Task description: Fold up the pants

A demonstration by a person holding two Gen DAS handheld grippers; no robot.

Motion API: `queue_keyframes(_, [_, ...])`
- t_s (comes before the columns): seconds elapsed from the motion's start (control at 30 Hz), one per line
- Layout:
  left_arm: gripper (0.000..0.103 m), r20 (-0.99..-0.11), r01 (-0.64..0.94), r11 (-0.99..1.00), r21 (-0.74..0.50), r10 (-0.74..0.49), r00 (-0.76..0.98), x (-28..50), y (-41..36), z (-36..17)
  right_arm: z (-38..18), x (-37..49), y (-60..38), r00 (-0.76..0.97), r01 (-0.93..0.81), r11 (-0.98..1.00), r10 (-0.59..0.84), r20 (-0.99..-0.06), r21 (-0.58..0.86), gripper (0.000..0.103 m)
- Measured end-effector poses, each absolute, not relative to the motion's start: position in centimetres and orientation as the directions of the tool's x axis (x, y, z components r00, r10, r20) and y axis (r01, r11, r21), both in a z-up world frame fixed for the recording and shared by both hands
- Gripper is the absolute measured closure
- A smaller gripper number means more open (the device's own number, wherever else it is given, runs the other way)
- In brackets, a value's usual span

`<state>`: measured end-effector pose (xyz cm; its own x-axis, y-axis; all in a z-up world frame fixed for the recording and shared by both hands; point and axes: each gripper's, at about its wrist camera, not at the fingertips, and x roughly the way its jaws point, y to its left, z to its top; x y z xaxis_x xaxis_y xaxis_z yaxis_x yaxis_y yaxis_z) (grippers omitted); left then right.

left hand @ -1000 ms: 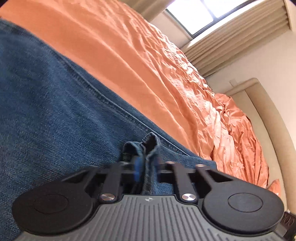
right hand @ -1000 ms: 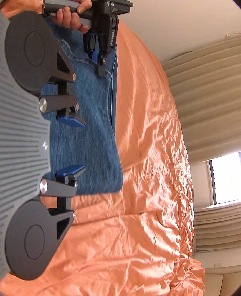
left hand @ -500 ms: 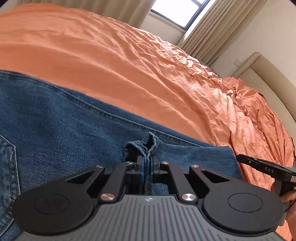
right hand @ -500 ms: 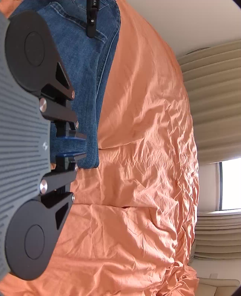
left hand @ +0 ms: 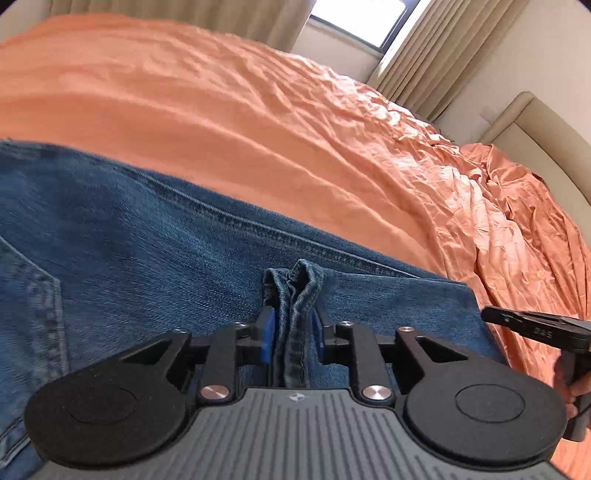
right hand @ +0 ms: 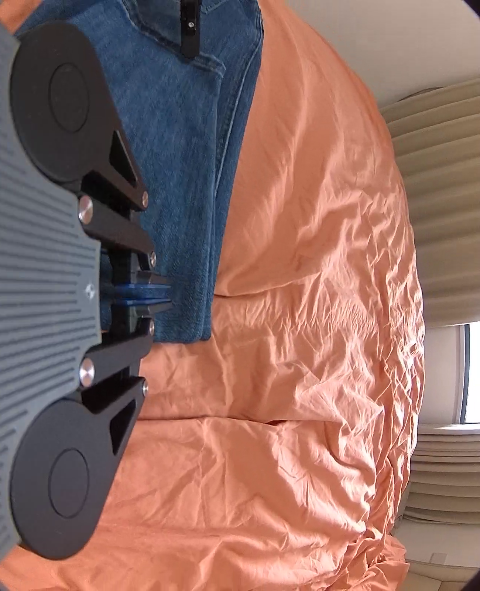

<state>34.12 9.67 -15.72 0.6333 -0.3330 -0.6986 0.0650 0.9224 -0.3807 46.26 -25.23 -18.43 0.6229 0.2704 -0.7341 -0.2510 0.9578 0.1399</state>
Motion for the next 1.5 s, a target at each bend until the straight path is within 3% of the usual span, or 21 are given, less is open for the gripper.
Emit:
queue_keyframes(0.17, [0.076,-0.672,0.128,0.933,-0.336,-0.332,0.662,29.3,8.2,-13.0,-16.6,38.6,-25.3,0.632,-0.303,0.943,0.307,-0.711,0.138,0.101])
queue_keyframes(0.33, [0.079,-0.707,0.129,0.944,-0.302,-0.313,0.635,26.4,6.2,-13.9,-18.5,33.7,-24.9,0.652,-0.275,0.952,0.287,-0.701,0.134,0.101])
queue_keyframes(0.47, [0.084,-0.752,0.082,0.957,-0.277,-0.269,0.602,26.2,5.8,-16.0,-20.5,32.6,-24.9,0.644,-0.246,0.956,0.287,-0.709,0.163,0.101])
queue_keyframes(0.57, [0.098,-0.777,0.037,0.949,-0.313,-0.279,0.565,26.4,6.3,-17.4,-21.9,33.0,-24.6,0.606,-0.243,0.957,0.277,-0.746,0.158,0.102])
queue_keyframes(0.9, [0.097,-0.751,0.021,0.947,-0.321,-0.268,0.604,25.0,6.7,-17.5,-22.6,33.3,-24.8,0.618,-0.245,0.957,0.277,-0.736,0.155,0.103])
queue_keyframes(0.97, [0.090,-0.731,0.060,0.963,-0.264,-0.240,0.639,23.8,6.0,-16.2,-21.7,32.6,-24.9,0.647,-0.260,0.955,0.282,-0.709,0.142,0.103])
queue_keyframes(1.03, [0.060,-0.708,0.069,0.977,-0.201,-0.194,0.679,22.5,5.6,-14.7,-20.8,32.1,-24.9,0.667,-0.286,0.949,0.298,-0.683,0.134,0.100])
queue_keyframes(1.3, [0.052,-0.636,-0.119,0.976,-0.185,-0.026,0.771,18.8,9.5,-10.3,-16.3,31.0,-20.5,0.654,-0.471,0.882,0.365,-0.662,0.021,0.100])
queue_keyframes(1.5, [0.044,-0.584,-0.317,0.889,-0.330,0.072,0.809,17.6,16.8,-9.2,-12.9,32.3,-15.4,0.625,-0.569,0.821,0.396,-0.673,-0.045,0.094])
